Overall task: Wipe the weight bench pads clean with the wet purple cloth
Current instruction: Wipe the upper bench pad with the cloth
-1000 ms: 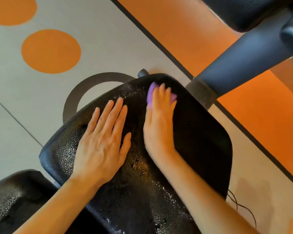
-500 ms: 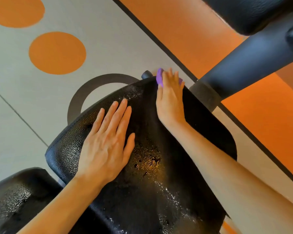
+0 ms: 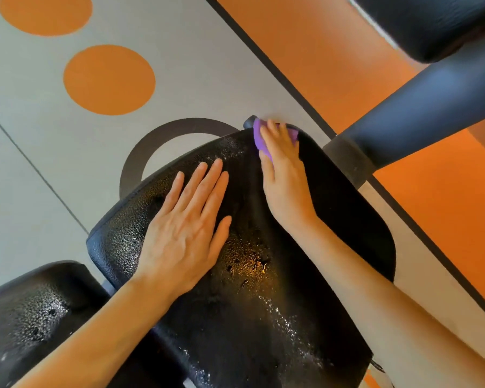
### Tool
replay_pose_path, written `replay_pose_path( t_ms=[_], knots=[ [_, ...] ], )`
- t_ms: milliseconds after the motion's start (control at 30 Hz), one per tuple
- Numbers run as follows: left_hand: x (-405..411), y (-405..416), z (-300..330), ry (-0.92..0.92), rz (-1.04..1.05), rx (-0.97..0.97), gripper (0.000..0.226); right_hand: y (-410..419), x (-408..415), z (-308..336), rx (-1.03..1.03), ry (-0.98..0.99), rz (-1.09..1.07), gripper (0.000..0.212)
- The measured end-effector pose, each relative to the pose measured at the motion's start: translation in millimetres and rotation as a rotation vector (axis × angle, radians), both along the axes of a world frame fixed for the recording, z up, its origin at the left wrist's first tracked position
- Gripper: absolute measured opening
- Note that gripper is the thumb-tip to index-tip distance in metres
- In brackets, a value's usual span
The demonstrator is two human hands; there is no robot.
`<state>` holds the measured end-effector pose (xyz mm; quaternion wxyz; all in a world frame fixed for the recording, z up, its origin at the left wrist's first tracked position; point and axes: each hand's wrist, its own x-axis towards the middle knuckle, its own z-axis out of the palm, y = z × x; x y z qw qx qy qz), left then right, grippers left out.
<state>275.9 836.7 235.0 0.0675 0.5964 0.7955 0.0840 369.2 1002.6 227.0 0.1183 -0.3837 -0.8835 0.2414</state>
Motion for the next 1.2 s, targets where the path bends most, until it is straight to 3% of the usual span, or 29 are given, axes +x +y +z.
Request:
replay_pose_path(
  t_ms=[100,267,467,633,800,967,1133,1200],
  knots=[
    [1.6,-9.1,4.0,-0.026,0.020,0.038,0.062,-29.3,47.1,5.3,-0.042,0.027,0.115,0.050],
    [-2.0,-30.9,3.4,-0.014,0.164,0.017,0.066,29.1,-48.3,5.6,-0.029,0.001,0.066,0.029],
    [-3.0,-30.6,2.4,-0.022,0.184,0.013,0.068,-21.4,43.1,9.0,-0.096,0.010,0.236,0.049],
    [-2.7,-28.9,1.3,0.002,0.184,0.026,0.067,11.2,-35.5,4.3,-0.047,0.042,0.152,0.038],
    [-2.2,-30.4,1.1,-0.004,0.188,0.026,0.067,-38.9,52.2,10.3,-0.126,0.028,0.291,0.050],
    [-1.0,-29.6,0.3,0.019,0.195,0.027,0.066,-7.7,-51.2,9.0,-0.051,0.036,0.246,0.038],
    [-1.8,-31.2,-0.2,-0.002,0.191,0.034,0.065,-45.9,39.5,8.4,-0.094,-0.025,0.338,0.052],
    [-2.0,-31.0,-1.3,-0.008,0.189,0.036,0.065,-36.7,13.3,5.3,-0.022,0.008,0.322,0.046]
  ],
)
